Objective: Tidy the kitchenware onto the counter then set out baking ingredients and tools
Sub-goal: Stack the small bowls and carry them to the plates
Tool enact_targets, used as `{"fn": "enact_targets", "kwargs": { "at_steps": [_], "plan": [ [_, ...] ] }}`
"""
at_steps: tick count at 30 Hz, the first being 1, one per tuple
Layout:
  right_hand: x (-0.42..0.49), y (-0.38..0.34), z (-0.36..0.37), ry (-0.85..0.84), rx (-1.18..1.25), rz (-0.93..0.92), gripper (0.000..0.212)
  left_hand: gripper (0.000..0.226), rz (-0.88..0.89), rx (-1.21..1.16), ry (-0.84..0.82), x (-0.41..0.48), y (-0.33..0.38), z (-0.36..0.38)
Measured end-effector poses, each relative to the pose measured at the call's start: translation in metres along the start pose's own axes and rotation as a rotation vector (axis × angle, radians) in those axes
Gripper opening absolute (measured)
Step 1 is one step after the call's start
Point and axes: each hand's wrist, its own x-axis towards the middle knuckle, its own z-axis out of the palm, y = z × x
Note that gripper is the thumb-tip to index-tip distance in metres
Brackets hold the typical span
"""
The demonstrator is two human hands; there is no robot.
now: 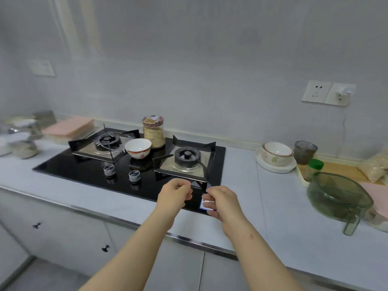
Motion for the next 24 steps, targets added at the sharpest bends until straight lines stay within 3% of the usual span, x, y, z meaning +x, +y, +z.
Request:
{"fn": "enact_targets", "kwargs": {
  "at_steps": [14, 24],
  "plan": [
    [-0.028, 0.011, 0.324, -0.374, -0.127, 0.028, 0.009, 0.016, -0.085, -0.064, 0.352, 0.033, -0.066, -0.310],
    [-0.045, 0.019, 0.501, -0.570, -0.188, 0.060, 0.009, 0.013, -0.138, -0.156, 0.544, 0.043, -0.104, -0.479]
  ]
}}
